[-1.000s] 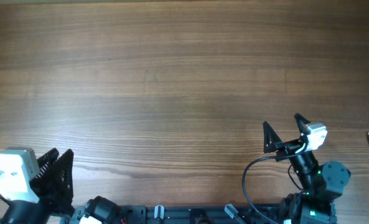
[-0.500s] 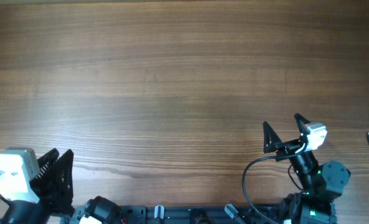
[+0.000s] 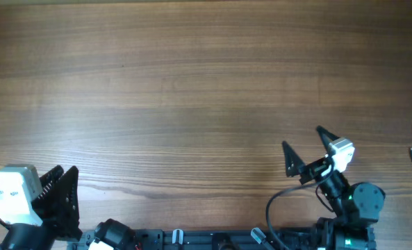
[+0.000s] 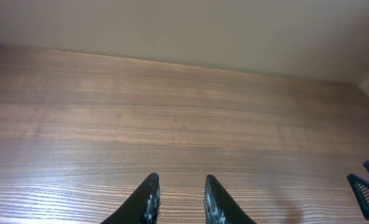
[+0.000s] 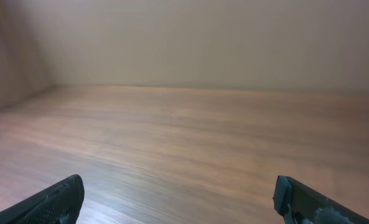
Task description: Untangle cables
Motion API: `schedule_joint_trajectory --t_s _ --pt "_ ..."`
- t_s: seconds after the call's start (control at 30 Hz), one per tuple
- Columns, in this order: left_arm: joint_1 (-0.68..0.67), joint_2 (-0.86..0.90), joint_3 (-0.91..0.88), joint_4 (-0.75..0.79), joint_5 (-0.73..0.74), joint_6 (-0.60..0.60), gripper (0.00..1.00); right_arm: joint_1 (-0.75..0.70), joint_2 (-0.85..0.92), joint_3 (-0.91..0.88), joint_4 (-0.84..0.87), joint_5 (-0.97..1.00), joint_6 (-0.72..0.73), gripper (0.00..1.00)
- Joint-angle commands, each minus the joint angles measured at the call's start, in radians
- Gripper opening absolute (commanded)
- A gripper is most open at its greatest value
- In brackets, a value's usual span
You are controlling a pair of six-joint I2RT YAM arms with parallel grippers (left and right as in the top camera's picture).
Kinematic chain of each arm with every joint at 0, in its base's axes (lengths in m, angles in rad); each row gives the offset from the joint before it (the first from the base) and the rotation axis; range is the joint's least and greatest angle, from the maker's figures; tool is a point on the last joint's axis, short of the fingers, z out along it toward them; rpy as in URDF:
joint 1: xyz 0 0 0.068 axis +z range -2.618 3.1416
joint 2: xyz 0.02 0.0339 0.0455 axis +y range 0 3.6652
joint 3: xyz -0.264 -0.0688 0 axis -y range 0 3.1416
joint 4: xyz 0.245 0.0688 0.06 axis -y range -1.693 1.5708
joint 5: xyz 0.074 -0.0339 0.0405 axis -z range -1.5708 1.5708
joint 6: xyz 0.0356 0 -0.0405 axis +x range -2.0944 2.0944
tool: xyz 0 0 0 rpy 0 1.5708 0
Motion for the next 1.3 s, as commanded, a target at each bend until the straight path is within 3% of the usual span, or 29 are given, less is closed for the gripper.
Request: schedule_joint_trajectory --t_s 0.0,0.17,0.3,0.4,0.7,0.77,0.93,1.07,1.2,1.27 --pt "-0.001 -0.003 0.001 0.000 -0.017 -0.010 0.25 0.071 -0.049 -0.009 0.011 0.002 -0.020 1.00" --pt "-0.001 -0.003 0.001 0.000 -0.033 -0.020 0.22 0.127 -0.049 -0.009 0.006 0.003 -0.021 1.00" --pt "-0.001 -0.011 0.001 -0.019 -0.166 -0.091 0.20 0.167 -0.049 -0.009 0.006 0.002 -0.021 1.00" --pt "-0.001 -0.043 -0.005 -0.029 -0.186 -0.111 0.20 0.188 -0.049 -0.009 0.006 0.002 -0.021 1.00" --pt "-0.001 -0.372 -0.137 -0.025 -0.143 -0.167 0.31 0.190 -0.049 -0.009 0.006 0.003 -0.021 1.00" --pt "-0.001 -0.444 -0.166 -0.021 -0.143 -0.166 0.36 0.190 -0.049 -0.009 0.006 0.003 -0.020 1.00" --pt "-0.002 -0.598 -0.260 0.048 -0.148 -0.213 0.66 0.190 -0.049 -0.009 0.006 0.003 -0.021 1.00" --pt "-0.003 -0.593 -0.364 0.055 -0.124 -0.290 0.74 0.190 -0.049 -0.009 0.006 0.003 -0.021 1.00" --pt "-0.003 -0.593 -0.567 0.176 -0.088 -0.315 1.00 0.190 -0.049 -0.009 0.006 0.003 -0.021 1.00" --pt "-0.003 -0.593 -0.662 0.260 -0.063 -0.312 1.00 0.190 -0.049 -0.009 0.006 0.003 -0.021 1.00"
